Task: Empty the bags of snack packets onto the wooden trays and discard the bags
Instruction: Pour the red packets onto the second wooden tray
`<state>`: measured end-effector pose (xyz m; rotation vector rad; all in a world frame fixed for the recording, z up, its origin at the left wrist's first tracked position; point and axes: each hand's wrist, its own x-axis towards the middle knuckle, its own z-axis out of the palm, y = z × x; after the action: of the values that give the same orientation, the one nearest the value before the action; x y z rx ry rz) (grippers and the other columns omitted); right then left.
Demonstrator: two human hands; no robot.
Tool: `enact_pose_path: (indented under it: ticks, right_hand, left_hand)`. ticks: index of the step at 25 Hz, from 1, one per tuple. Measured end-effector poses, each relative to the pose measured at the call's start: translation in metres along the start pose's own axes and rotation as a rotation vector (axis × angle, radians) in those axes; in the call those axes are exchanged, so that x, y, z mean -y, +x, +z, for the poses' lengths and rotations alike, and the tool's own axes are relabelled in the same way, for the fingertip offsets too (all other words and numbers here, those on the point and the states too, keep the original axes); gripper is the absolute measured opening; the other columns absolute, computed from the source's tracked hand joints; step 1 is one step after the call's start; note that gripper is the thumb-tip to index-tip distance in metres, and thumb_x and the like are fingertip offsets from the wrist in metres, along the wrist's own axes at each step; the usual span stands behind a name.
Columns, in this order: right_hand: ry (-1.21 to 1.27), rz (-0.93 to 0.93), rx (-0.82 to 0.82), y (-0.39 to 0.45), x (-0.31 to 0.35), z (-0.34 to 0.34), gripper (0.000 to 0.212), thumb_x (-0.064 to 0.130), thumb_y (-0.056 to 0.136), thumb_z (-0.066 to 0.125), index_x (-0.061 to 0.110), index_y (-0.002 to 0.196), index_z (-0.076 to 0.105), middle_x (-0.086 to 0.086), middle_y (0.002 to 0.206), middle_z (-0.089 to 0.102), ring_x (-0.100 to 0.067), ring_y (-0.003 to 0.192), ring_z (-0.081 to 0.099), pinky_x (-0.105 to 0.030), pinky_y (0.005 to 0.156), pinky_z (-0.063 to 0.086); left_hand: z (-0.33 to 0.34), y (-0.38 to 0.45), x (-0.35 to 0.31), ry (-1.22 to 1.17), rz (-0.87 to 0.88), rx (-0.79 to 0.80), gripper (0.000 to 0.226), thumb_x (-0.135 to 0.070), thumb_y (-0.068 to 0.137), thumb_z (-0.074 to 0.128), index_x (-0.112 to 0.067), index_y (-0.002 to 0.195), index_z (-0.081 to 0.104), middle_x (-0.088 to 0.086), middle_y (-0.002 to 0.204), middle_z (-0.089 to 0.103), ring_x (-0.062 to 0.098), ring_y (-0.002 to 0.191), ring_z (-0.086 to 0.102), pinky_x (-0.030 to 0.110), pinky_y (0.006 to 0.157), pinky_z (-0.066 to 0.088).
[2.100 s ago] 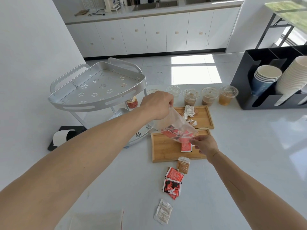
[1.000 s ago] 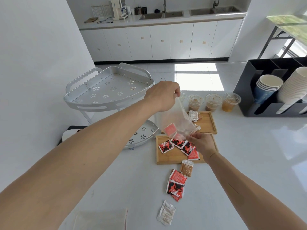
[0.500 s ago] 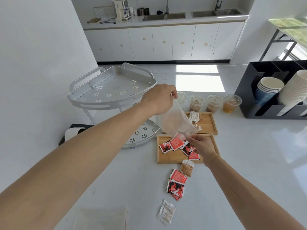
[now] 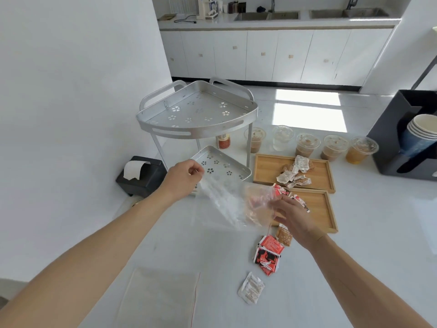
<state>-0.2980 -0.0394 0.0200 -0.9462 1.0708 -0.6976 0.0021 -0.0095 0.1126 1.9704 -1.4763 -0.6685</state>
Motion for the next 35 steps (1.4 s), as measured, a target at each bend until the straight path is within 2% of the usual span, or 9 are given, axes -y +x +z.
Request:
enact_pose_path:
  ticks: [2, 5, 8, 12, 17, 20, 23, 30, 35]
  right_hand:
    - [-0.094, 0.019, 0.013, -0.002, -0.007, 0.026, 0.011, 0.014, 0.086, 0.067, 0.003, 0.089, 0.067, -0.008, 0.090, 0.076, -0.023, 0.083, 0.071, -0.034, 0.074, 0.055]
    - [-0.218, 0.054, -0.025, -0.002, -0.025, 0.064, 0.011, 0.009, 0.085, 0.069, 0.012, 0.082, 0.058, -0.007, 0.078, 0.071, -0.018, 0.064, 0.069, -0.027, 0.056, 0.054]
    - [-0.244, 0.089, -0.093, -0.001, -0.048, 0.097, 0.024, 0.003, 0.083, 0.069, 0.014, 0.095, 0.050, -0.008, 0.076, 0.069, -0.019, 0.056, 0.066, -0.029, 0.051, 0.053]
    - [-0.422, 0.145, -0.118, 0.004, -0.073, 0.126, 0.042, 0.009, 0.080, 0.070, 0.027, 0.112, 0.049, -0.007, 0.083, 0.073, -0.017, 0.060, 0.070, -0.030, 0.056, 0.056]
    - [-0.538, 0.227, -0.099, 0.021, -0.087, 0.155, 0.035, 0.007, 0.080, 0.064, 0.021, 0.112, 0.058, -0.002, 0.073, 0.073, -0.019, 0.064, 0.072, -0.033, 0.062, 0.060]
    - [-0.681, 0.213, -0.096, 0.031, -0.091, 0.166, 0.028, 0.013, 0.082, 0.061, 0.023, 0.107, 0.058, -0.002, 0.071, 0.073, -0.025, 0.074, 0.072, -0.043, 0.073, 0.061]
    - [-0.820, 0.202, -0.097, 0.038, -0.093, 0.170, 0.025, 0.019, 0.083, 0.060, 0.024, 0.107, 0.057, -0.004, 0.077, 0.074, -0.025, 0.076, 0.072, -0.042, 0.077, 0.059]
    - [-1.063, 0.163, -0.109, 0.038, -0.083, 0.145, 0.035, 0.042, 0.087, 0.058, 0.025, 0.119, 0.060, -0.002, 0.108, 0.071, -0.023, 0.095, 0.066, -0.032, 0.078, 0.052]
    - [-1.265, 0.068, -0.122, 0.020, -0.059, 0.090, 0.030, 0.041, 0.091, 0.052, 0.027, 0.116, 0.064, 0.000, 0.115, 0.070, -0.024, 0.104, 0.065, -0.033, 0.081, 0.051]
  left_hand:
    - [-0.003, -0.008, 0.037, -0.019, -0.093, -0.028, 0.012, -0.016, 0.090, 0.060, -0.022, 0.082, 0.066, -0.004, 0.076, 0.060, 0.013, 0.060, 0.055, 0.035, 0.067, 0.053]
    - [-0.006, -0.022, 0.086, -0.021, -0.190, -0.056, 0.017, -0.017, 0.090, 0.061, -0.028, 0.077, 0.063, -0.002, 0.073, 0.059, 0.018, 0.061, 0.055, 0.035, 0.059, 0.056]
    - [-0.005, -0.034, 0.127, 0.035, -0.246, -0.038, 0.012, -0.020, 0.091, 0.060, -0.027, 0.082, 0.062, -0.001, 0.081, 0.062, 0.017, 0.065, 0.058, 0.039, 0.064, 0.057]
    - [-0.002, -0.042, 0.163, 0.041, -0.293, -0.088, 0.013, -0.015, 0.090, 0.061, -0.025, 0.082, 0.060, -0.001, 0.081, 0.061, 0.021, 0.070, 0.059, 0.042, 0.073, 0.055]
    - [0.004, -0.048, 0.198, 0.105, -0.375, -0.119, 0.014, -0.013, 0.094, 0.055, -0.016, 0.103, 0.065, 0.004, 0.101, 0.067, 0.020, 0.087, 0.060, 0.034, 0.076, 0.050]
    - [0.005, -0.047, 0.205, 0.148, -0.393, -0.142, 0.022, -0.011, 0.096, 0.049, -0.015, 0.111, 0.064, 0.005, 0.111, 0.064, 0.024, 0.095, 0.061, 0.038, 0.079, 0.051]
    - [0.011, -0.046, 0.209, 0.216, -0.414, -0.150, 0.023, -0.013, 0.097, 0.047, -0.016, 0.114, 0.061, 0.006, 0.115, 0.061, 0.026, 0.096, 0.061, 0.039, 0.076, 0.053]
    - [0.025, -0.045, 0.194, 0.275, -0.452, -0.169, 0.034, -0.016, 0.094, 0.053, -0.018, 0.128, 0.049, 0.008, 0.130, 0.047, 0.034, 0.095, 0.062, 0.039, 0.069, 0.046]
    - [0.047, -0.043, 0.161, 0.247, -0.292, -0.077, 0.026, -0.022, 0.093, 0.054, -0.025, 0.118, 0.055, -0.003, 0.115, 0.057, 0.019, 0.093, 0.060, 0.032, 0.070, 0.046]
